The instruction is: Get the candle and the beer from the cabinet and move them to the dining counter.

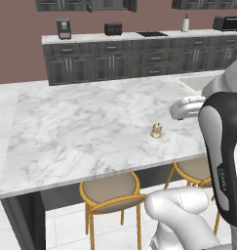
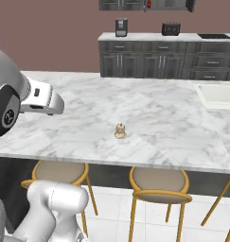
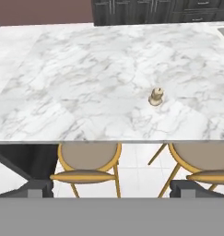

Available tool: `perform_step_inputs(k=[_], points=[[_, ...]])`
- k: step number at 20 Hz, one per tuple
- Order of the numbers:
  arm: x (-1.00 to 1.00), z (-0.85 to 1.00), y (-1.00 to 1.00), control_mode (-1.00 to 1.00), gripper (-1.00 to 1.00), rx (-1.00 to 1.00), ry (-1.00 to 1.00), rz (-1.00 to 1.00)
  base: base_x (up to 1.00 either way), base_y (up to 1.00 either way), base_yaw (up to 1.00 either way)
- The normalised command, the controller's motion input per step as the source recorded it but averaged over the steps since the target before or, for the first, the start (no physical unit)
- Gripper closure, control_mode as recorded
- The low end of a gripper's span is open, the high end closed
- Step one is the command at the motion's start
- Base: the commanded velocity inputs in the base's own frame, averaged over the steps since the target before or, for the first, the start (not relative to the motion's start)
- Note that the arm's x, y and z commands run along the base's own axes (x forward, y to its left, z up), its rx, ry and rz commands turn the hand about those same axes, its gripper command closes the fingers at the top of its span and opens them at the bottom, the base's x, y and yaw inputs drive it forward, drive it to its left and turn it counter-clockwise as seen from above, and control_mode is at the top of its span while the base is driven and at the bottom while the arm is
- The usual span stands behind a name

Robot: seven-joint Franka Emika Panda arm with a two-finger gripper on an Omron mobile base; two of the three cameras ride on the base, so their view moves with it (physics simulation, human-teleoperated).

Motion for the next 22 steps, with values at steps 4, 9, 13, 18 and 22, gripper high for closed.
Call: perform_step_inputs(k=[4, 9, 13, 18, 22], points=[[0.0, 0.0, 0.0, 1.0, -1.0, 0.0, 0.0, 0.0, -0.67, 0.3, 0.04], [0.0, 0.0, 0.0, 1.0, -1.0, 0.0, 0.0, 0.0, -1.0, 1.0, 0.13], [0.0, 0.0, 0.0, 1.0, -1.0, 0.0, 0.0, 0.0, -1.0, 1.0, 0.2], [0.0, 0.0, 0.0, 1.0, -1.0, 0.0, 0.0, 0.0, -0.72, 1.0, 0.11], [0.0, 0.0, 0.0, 1.0, -1.0, 0.0, 0.0, 0.0, -0.02, 1.0, 0.06]])
